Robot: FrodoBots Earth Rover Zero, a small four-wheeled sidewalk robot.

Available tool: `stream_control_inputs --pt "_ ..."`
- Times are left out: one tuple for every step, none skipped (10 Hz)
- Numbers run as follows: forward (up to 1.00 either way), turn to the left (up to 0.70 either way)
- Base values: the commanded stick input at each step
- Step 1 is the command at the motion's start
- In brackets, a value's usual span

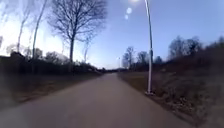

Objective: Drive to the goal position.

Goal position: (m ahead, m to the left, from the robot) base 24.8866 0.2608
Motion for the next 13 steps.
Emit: stream_control_inputs --pt "1.00 0.00" --pt "1.00 0.00" --pt "1.00 0.00" --pt "1.00 0.00" --pt "1.00 0.00" --pt "1.00 0.00" --pt "1.00 0.00" --pt "1.00 0.01" --pt "1.00 0.08" --pt "1.00 0.29" --pt "1.00 0.40" --pt "1.00 0.36" --pt "1.00 0.13"
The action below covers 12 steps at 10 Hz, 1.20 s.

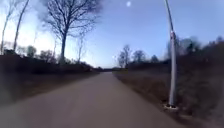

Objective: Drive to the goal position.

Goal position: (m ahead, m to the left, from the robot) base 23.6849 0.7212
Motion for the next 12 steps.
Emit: stream_control_inputs --pt "1.00 0.00" --pt "1.00 0.00" --pt "1.00 0.00" --pt "1.00 0.00" --pt "1.00 0.00" --pt "1.00 0.00" --pt "1.00 0.00" --pt "1.00 0.00" --pt "1.00 0.00" --pt "1.00 0.00" --pt "1.00 0.00" --pt "1.00 0.00"
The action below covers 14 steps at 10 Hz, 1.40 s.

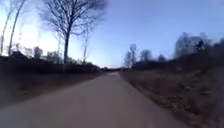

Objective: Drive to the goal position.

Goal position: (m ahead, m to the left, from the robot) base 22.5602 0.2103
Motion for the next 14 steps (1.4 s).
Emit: stream_control_inputs --pt "1.00 0.00" --pt "1.00 0.00" --pt "1.00 0.27" --pt "1.00 0.40" --pt "1.00 0.24" --pt "1.00 0.00" --pt "1.00 0.00" --pt "1.00 0.00" --pt "1.00 0.00" --pt "1.00 0.00" --pt "1.00 0.00" --pt "1.00 0.00" --pt "1.00 0.00" --pt "1.00 0.00"
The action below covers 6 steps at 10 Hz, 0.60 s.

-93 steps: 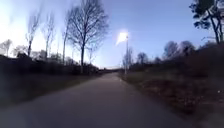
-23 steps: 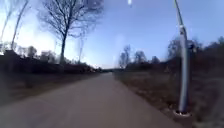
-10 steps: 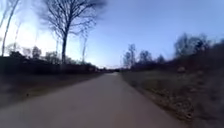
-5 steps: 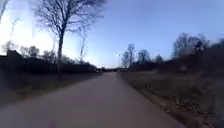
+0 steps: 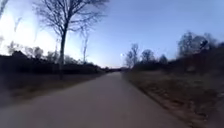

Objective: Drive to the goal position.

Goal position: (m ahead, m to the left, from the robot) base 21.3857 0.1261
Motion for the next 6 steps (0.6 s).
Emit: stream_control_inputs --pt "1.00 0.00" --pt "1.00 0.00" --pt "1.00 0.00" --pt "1.00 0.00" --pt "1.00 0.00" --pt "1.00 0.00"
